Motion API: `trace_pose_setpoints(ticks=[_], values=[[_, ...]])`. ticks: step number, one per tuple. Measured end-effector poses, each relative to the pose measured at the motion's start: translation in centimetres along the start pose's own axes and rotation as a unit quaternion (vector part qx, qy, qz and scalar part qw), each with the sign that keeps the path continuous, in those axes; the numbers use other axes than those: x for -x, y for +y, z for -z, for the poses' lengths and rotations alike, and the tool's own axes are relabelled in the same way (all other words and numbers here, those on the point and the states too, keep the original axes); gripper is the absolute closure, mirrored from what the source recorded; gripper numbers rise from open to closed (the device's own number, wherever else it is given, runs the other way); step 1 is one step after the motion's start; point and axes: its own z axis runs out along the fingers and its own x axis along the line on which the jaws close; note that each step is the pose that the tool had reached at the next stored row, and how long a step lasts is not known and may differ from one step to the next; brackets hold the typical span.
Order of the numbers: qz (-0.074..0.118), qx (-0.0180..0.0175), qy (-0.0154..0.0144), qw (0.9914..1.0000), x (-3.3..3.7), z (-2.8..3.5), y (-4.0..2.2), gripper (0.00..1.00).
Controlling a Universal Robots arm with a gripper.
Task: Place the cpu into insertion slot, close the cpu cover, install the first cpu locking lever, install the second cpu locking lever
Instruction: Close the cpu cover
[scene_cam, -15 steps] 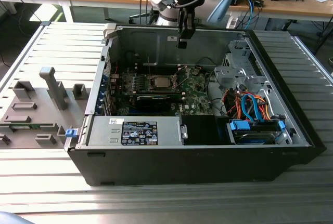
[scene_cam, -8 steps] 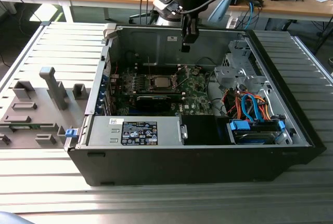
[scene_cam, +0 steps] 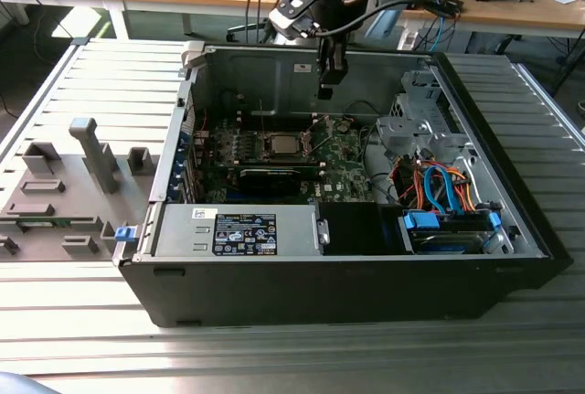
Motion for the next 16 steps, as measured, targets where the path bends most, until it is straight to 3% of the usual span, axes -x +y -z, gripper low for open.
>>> trace_pose_setpoints(ticks=[12, 16], values=[[0.0, 0.0, 0.0, 1.0, -0.04, -1.38, 0.04, 0.89], [0.0, 0.0, 0.0, 1.0, -0.04, -1.4, 0.05, 0.89]])
